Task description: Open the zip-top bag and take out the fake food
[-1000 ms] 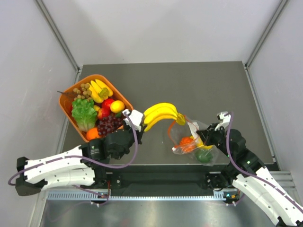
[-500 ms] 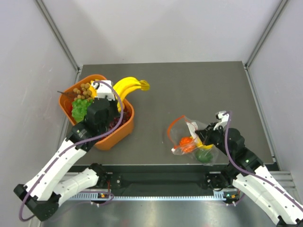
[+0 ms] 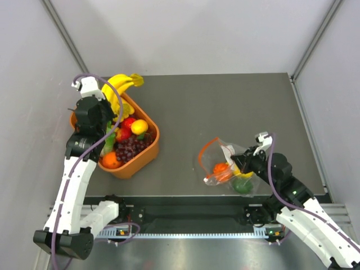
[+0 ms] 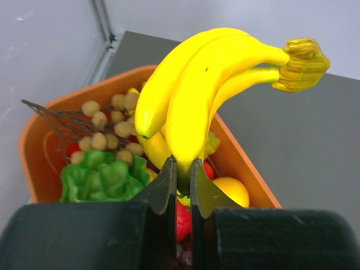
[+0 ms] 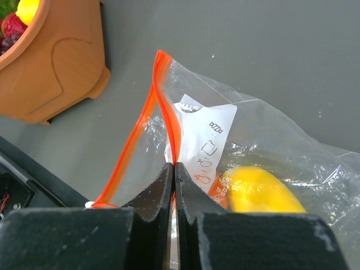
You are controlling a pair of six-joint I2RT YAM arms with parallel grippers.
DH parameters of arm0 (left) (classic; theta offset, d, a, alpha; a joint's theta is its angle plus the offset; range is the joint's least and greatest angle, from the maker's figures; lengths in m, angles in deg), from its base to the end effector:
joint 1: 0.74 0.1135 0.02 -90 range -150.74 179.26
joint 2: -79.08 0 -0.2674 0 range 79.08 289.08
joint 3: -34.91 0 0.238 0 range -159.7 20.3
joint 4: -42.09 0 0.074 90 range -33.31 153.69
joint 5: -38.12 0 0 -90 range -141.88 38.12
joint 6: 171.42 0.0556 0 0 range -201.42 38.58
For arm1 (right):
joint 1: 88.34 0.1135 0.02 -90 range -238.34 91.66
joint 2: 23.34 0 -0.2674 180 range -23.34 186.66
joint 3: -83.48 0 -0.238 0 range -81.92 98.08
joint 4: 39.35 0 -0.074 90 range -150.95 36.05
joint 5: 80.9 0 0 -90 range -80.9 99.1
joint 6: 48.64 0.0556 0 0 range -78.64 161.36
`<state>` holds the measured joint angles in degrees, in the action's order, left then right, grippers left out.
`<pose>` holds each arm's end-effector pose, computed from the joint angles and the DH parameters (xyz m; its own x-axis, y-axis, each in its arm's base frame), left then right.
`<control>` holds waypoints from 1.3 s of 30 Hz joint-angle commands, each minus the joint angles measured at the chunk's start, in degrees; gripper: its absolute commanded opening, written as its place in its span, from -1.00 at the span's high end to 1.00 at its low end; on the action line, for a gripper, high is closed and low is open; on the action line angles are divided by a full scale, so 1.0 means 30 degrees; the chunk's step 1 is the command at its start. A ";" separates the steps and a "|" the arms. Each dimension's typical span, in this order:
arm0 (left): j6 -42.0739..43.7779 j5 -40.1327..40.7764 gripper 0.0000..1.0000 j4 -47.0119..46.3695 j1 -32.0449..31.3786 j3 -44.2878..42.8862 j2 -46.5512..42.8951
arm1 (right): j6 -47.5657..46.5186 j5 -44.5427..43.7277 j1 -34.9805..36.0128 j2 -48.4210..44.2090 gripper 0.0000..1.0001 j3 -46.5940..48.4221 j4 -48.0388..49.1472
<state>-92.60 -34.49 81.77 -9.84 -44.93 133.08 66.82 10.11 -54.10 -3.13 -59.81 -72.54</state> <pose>0.2005 -0.0153 0.4032 -0.2054 -0.1545 -0.9664 -0.1788 0.9768 -0.1181 0.0998 0.0691 0.2363 -0.4622 0.2053 -0.8627 -0.4185 0.8072 0.4163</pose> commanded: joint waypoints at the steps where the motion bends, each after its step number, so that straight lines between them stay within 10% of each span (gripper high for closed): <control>1: 0.0678 -0.0550 1.00 -0.1533 0.1244 -0.1224 0.0398 | -0.0690 0.0306 0.0247 -0.0436 0.99 0.0424 0.0044; 20: 0.4458 0.3257 1.00 -0.3905 0.4118 0.4339 -0.1241 | -0.1189 0.0453 0.0276 -0.1490 1.00 0.1185 -0.1214; 39: 0.4637 -0.2572 0.50 -0.1916 0.3240 0.4958 -0.2590 | -0.1072 0.0570 0.0247 -0.2019 1.00 0.1508 -0.1626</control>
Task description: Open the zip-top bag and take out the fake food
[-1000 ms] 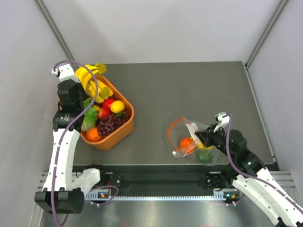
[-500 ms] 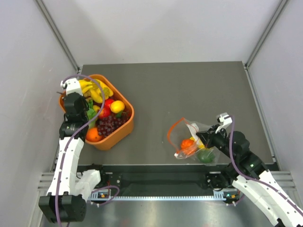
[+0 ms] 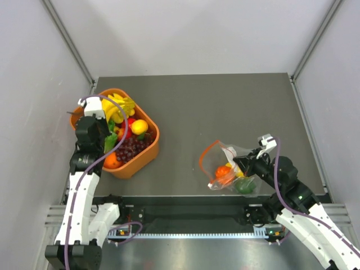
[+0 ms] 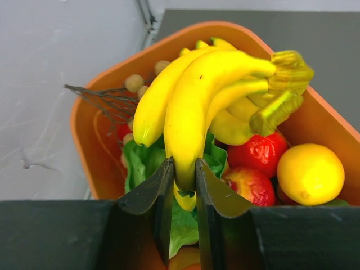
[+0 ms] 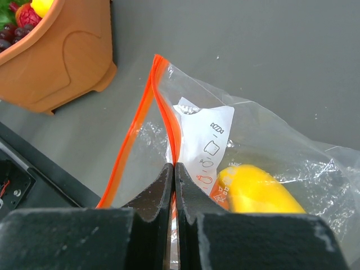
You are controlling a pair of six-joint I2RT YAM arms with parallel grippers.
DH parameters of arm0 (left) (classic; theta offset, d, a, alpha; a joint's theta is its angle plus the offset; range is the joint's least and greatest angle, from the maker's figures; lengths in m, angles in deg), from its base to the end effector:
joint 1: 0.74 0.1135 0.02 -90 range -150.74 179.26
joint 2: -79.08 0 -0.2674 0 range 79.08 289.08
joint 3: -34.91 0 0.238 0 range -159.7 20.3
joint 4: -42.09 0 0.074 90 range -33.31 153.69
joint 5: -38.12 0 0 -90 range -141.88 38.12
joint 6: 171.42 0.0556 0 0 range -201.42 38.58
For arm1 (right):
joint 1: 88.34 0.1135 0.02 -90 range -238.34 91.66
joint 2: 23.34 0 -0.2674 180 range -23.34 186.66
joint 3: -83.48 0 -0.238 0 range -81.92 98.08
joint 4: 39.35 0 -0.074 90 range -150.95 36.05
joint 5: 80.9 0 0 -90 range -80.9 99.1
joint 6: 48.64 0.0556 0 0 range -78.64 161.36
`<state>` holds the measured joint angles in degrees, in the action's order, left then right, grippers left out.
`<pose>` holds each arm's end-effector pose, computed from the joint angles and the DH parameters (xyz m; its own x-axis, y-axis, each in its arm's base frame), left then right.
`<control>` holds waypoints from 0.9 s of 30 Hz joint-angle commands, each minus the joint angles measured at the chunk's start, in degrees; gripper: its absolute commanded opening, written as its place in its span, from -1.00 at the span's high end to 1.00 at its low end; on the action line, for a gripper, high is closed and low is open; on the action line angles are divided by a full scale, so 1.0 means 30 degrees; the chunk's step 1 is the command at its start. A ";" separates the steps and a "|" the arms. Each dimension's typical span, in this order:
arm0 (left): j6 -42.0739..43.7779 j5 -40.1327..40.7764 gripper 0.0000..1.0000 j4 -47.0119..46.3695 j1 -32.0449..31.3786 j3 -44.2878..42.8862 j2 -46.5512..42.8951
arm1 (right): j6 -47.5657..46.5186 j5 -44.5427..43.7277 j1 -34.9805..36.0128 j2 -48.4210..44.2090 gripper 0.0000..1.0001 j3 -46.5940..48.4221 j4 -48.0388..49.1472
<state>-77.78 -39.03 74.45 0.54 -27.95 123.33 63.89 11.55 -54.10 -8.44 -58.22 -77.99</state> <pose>0.1782 0.0164 0.3456 -0.2522 0.0563 -0.9660 -0.2222 0.9683 0.1144 0.0855 0.0610 0.2427 -0.4292 0.1710 -0.8869 -0.4675 0.7981 0.3801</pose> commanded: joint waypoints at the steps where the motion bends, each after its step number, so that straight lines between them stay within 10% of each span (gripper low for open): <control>1: -0.0421 -0.1145 0.50 0.0671 -0.0250 -0.0849 0.0979 | -0.0067 0.0060 0.0247 -0.0335 1.00 0.0947 0.0159; 21: 0.0222 0.5618 0.37 0.1435 -0.1919 -0.1584 0.1599 | -0.0096 0.0001 0.0247 -0.0102 1.00 0.0976 0.0130; 27: 0.0750 0.5973 -0.13 0.1053 -0.2914 -0.1086 0.0926 | -0.0184 0.0001 0.0247 0.0074 1.00 0.0975 0.0159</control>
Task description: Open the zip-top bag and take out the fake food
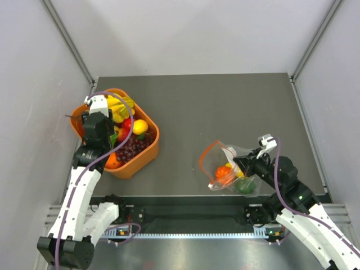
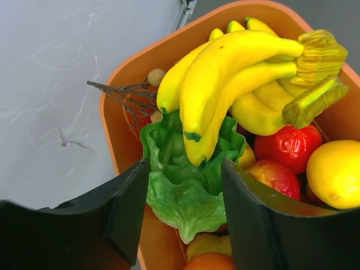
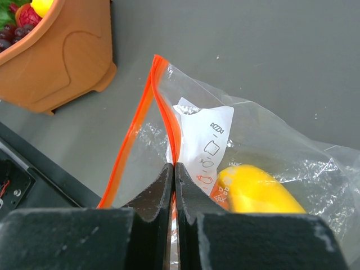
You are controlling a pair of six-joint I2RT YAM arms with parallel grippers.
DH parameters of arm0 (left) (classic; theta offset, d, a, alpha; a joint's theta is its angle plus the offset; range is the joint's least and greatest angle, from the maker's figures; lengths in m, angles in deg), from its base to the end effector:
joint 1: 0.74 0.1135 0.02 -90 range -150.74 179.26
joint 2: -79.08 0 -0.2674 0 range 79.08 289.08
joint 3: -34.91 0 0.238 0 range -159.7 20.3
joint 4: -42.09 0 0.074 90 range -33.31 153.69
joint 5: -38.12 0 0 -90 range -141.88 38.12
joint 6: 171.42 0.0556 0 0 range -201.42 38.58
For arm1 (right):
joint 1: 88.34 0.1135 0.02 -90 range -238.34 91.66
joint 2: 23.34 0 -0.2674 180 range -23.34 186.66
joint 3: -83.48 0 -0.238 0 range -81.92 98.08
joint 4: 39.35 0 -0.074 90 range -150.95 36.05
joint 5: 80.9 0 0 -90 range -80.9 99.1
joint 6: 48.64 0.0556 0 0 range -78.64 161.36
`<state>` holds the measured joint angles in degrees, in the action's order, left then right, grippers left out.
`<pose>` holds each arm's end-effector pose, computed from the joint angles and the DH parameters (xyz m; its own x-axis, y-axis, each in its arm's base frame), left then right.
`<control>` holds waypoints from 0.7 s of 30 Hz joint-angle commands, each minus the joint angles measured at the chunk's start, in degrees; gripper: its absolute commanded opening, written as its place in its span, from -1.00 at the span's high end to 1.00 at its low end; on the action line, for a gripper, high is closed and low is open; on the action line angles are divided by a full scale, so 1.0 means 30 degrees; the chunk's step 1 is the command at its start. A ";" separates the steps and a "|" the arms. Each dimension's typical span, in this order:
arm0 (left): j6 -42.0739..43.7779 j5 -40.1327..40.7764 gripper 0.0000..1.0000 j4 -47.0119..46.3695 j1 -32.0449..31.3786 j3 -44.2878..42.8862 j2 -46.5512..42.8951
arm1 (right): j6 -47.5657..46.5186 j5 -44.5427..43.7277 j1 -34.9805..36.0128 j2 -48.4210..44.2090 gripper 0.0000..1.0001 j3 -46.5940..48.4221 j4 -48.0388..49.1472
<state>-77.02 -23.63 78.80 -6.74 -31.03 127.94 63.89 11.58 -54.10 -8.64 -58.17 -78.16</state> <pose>0.1891 0.0066 0.3435 -0.3601 0.1058 -0.9269 -0.3246 0.9173 0.2308 0.0850 0.0607 0.2429 -0.4283 0.1715 -0.8872 -0.4683 0.7976 0.3803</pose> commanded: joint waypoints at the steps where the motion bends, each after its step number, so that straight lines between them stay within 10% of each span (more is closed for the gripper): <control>1: 0.0553 0.1011 -0.18 -0.0368 -0.0635 -0.0087 -0.0671 | -0.0155 -0.0036 0.0247 0.0168 1.00 0.0990 0.0246; 7: 0.0642 0.0546 -0.98 -0.0367 -0.1135 -0.0525 -0.1198 | -0.0184 -0.0007 0.0247 0.0228 1.00 0.0990 0.0247; 21: 0.0408 -0.1416 -0.98 0.1184 -0.4619 -0.3571 -0.1668 | -0.0154 -0.0094 0.0247 0.0461 1.00 0.1283 0.0071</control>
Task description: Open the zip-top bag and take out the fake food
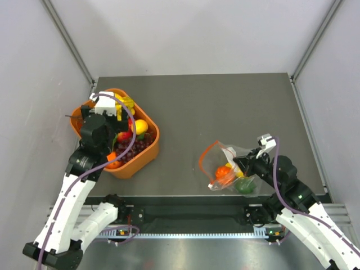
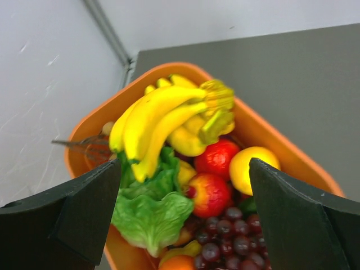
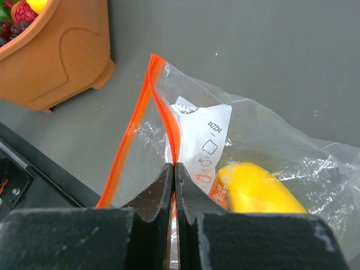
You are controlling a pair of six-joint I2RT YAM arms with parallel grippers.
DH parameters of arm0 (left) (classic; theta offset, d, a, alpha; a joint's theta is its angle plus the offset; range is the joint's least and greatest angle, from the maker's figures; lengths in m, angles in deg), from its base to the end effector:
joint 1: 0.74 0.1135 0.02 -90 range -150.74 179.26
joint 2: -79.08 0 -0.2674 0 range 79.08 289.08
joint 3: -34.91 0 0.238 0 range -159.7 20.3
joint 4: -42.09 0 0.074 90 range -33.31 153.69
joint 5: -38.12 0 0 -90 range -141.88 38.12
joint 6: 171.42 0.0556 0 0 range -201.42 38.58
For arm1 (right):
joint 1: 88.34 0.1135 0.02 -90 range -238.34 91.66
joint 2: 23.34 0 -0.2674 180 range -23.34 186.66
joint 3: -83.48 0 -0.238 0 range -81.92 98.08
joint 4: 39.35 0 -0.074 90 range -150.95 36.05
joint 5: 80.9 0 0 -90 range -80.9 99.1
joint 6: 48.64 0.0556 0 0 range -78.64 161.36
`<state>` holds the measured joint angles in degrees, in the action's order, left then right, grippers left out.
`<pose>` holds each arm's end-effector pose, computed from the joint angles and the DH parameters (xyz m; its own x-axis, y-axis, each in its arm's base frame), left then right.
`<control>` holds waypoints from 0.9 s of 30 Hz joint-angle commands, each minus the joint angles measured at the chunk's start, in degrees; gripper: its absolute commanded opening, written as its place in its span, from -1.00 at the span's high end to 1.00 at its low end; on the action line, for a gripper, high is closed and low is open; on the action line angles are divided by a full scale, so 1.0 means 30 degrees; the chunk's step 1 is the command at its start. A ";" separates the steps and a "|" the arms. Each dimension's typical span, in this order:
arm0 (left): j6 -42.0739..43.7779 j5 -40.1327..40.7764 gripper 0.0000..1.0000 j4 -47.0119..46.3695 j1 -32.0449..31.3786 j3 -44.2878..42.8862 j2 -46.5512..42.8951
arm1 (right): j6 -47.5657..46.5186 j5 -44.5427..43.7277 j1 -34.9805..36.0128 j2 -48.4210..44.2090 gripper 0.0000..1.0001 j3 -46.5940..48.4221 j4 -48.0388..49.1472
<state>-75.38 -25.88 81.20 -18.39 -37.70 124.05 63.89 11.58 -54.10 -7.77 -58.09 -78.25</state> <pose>0.1629 -0.0262 0.3882 -0.2028 0.1638 -0.9654 -0.1162 0.9749 0.1898 0.0865 0.0618 0.2419 -0.4396 0.1639 -0.8831 -0.4635 0.8008 0.3793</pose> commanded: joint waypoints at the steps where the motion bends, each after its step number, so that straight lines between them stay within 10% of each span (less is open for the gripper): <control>1: -0.0313 -0.1248 -0.98 0.0558 -0.1028 -0.1496 -0.0371 | -0.0183 -0.0094 0.0247 0.0199 1.00 0.1341 0.0042; 7: -0.1808 -0.1144 -0.98 0.0911 -0.4745 -0.1528 0.0593 | -0.0300 -0.0358 0.0218 0.0287 1.00 0.2307 -0.0661; 14: -0.1690 0.5543 -0.98 -0.0871 -1.4846 -0.2225 0.6181 | -0.0330 -0.0562 0.0247 0.0317 1.00 0.2778 -0.1102; 27: -0.5997 -0.3767 -0.94 -0.7639 -1.7232 0.0054 0.8708 | -0.0301 -0.0680 0.0276 0.0258 1.00 0.2807 -0.1189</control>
<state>-89.72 -30.14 66.29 -69.71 -39.51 148.33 63.47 10.20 -54.05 -7.07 -52.49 -82.47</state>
